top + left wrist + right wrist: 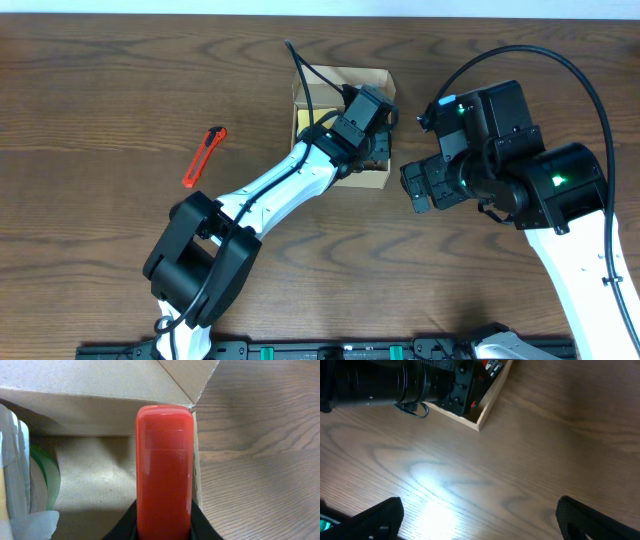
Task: Pack container
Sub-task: 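Carry the red cutter with the left gripper and drop it into the box, then return the left gripper to the second red cutter and grasp it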
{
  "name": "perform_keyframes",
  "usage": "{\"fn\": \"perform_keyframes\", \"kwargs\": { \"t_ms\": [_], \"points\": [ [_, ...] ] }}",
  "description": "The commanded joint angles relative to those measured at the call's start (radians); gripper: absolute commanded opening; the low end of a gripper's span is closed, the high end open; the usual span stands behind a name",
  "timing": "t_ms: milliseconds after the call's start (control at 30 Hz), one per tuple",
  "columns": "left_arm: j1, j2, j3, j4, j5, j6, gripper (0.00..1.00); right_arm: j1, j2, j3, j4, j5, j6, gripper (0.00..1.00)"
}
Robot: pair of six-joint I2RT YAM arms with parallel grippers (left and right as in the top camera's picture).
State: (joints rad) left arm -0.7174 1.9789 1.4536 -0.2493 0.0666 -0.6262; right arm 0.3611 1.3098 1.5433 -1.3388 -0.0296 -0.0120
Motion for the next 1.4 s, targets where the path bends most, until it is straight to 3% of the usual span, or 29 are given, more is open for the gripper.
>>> {"fn": "perform_keyframes", "kwargs": {
  "t_ms": [0, 67, 167, 400, 600, 700, 933, 1100, 1200, 1300, 1367],
  "points": [
    [-0.005, -0.002, 0.003, 0.005, -0.021, -0.006, 0.3, -0.002, -0.001, -0.001, -0.001, 0.003, -0.004, 0.99],
    [-0.005, -0.003, 0.003, 0.013, -0.02, -0.006, 0.31, -0.002, -0.001, -0.001, -0.001, 0.003, -0.004, 0.99],
    [-0.004, -0.024, 0.005, 0.031, -0.014, 0.0, 0.43, -0.002, -0.001, -0.001, -0.001, 0.003, -0.004, 0.99],
    [0.008, -0.155, 0.005, 0.019, -0.028, 0.098, 0.41, -0.002, -0.001, -0.001, -0.001, 0.003, -0.004, 0.99],
    [0.048, -0.369, 0.005, -0.126, -0.177, 0.253, 0.43, -0.002, -0.001, -0.001, -0.001, 0.003, -0.004, 0.99],
    [0.108, -0.468, 0.004, -0.254, -0.231, 0.348, 0.38, -0.002, -0.001, -0.001, -0.001, 0.003, -0.004, 0.99],
    [0.375, -0.557, 0.004, -0.527, -0.232, 0.505, 0.38, -0.002, -0.001, -0.001, -0.001, 0.003, -0.004, 0.99],
    [0.504, -0.538, -0.05, -0.566, -0.15, 0.71, 0.41, -0.002, -0.001, -0.001, -0.001, 0.003, -0.004, 0.99],
    [0.564, -0.514, -0.123, -0.539, -0.097, 0.837, 0.52, -0.002, -0.001, -0.001, -0.001, 0.003, -0.004, 0.99],
    [0.613, -0.479, -0.185, -0.504, -0.082, 0.884, 0.72, -0.002, -0.001, -0.001, -0.001, 0.003, -0.004, 0.99],
    [0.639, -0.45, -0.208, -0.488, -0.037, 0.924, 0.74, -0.002, -0.001, -0.001, -0.001, 0.003, -0.004, 0.99]
  ]
}}
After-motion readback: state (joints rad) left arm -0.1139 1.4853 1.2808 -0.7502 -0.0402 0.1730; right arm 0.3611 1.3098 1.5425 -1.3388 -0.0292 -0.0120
